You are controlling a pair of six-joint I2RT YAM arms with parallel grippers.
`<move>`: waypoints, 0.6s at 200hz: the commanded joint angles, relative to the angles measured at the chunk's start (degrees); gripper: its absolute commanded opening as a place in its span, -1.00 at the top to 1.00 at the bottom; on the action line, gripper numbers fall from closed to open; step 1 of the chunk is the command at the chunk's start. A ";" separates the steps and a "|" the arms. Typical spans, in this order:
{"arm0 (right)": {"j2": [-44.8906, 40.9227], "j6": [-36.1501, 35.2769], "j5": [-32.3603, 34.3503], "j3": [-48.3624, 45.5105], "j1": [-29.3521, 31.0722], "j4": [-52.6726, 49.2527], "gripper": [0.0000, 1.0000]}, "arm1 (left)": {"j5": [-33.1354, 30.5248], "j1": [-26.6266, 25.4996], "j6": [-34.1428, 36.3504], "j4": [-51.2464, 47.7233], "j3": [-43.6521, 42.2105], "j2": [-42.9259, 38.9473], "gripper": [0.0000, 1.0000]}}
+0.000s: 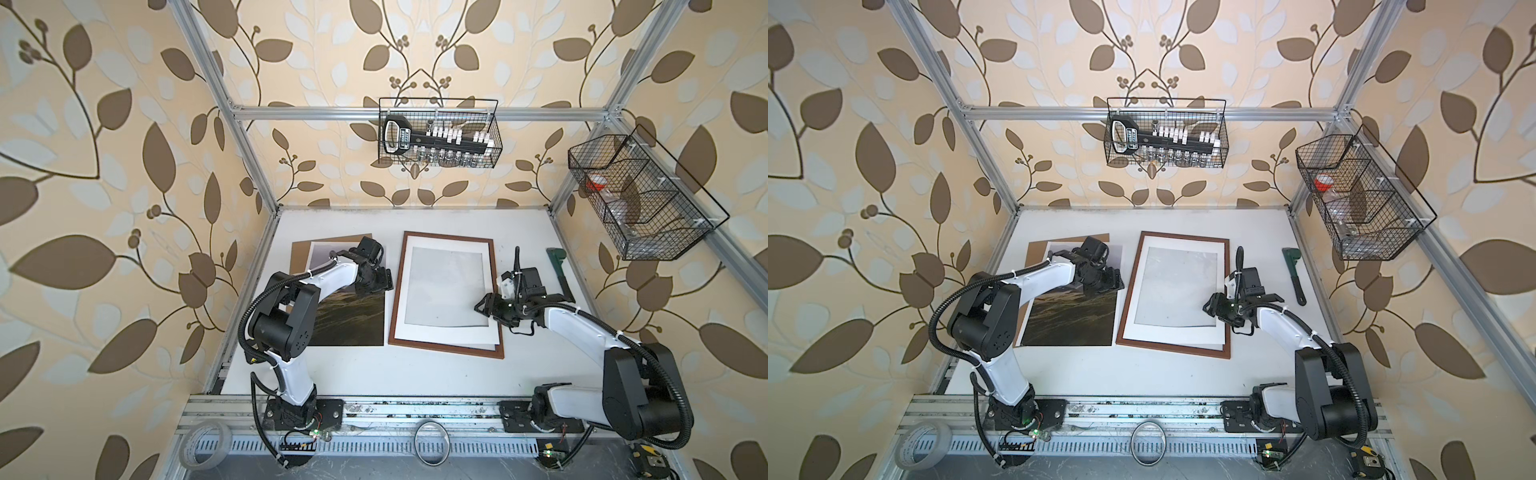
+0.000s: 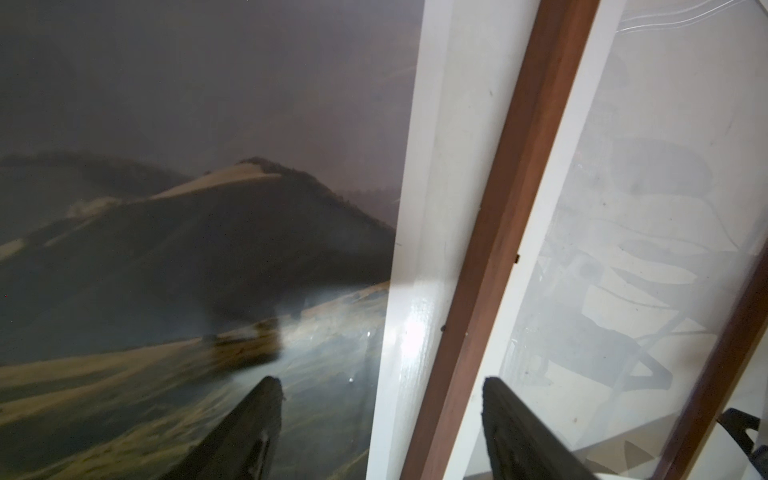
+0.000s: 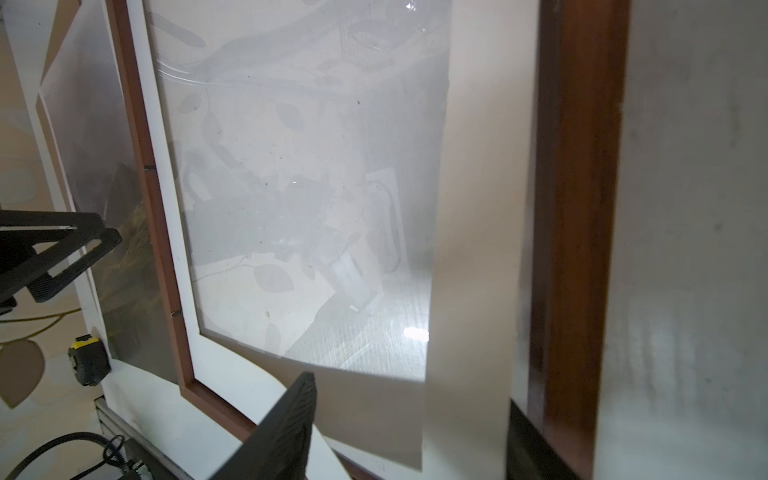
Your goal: Put the photo into the frame
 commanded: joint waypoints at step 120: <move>5.66 -4.42 14.48 10.22 5.12 -12.02 -0.38 | 0.41 -0.06 1.30 -0.76 0.03 -1.20 -0.54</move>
